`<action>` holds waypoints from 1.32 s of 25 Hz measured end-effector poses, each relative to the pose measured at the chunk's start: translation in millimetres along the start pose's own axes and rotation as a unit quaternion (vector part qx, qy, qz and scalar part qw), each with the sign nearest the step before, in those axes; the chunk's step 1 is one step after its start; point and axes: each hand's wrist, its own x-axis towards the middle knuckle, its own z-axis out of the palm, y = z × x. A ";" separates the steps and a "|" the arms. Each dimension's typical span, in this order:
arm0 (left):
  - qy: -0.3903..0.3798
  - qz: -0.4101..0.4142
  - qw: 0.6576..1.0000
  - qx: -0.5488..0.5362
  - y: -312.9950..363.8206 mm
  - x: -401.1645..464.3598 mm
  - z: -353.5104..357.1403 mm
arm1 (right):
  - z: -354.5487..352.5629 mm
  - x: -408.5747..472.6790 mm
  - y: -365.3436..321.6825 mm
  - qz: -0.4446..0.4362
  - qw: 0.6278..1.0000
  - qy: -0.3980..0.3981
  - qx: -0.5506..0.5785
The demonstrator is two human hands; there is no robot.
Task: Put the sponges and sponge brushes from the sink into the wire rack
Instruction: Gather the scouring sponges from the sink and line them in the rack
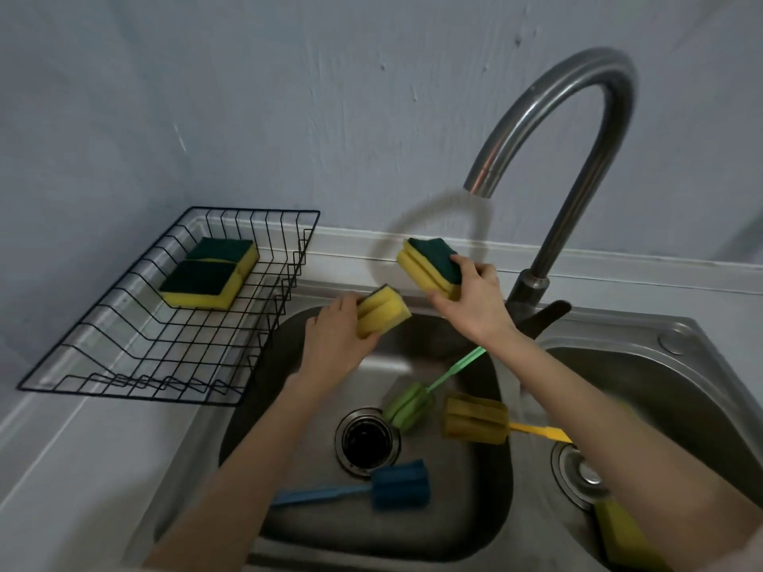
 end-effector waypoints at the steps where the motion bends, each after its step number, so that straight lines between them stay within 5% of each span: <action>1: 0.016 0.015 1.000 -0.005 2.7 -4.5 -10.0 | -3.3 -4.5 -3.4 -0.004 1.000 0.008 0.008; 14: 0.151 0.052 0.987 0.013 -38.7 -68.7 -107.0 | 11.4 -48.4 -76.7 -0.072 0.997 0.008 -0.001; 33: 0.145 -0.039 0.989 0.012 -185.4 -106.9 -171.9 | 153.0 -2.9 -184.8 -0.199 0.968 -0.111 -0.105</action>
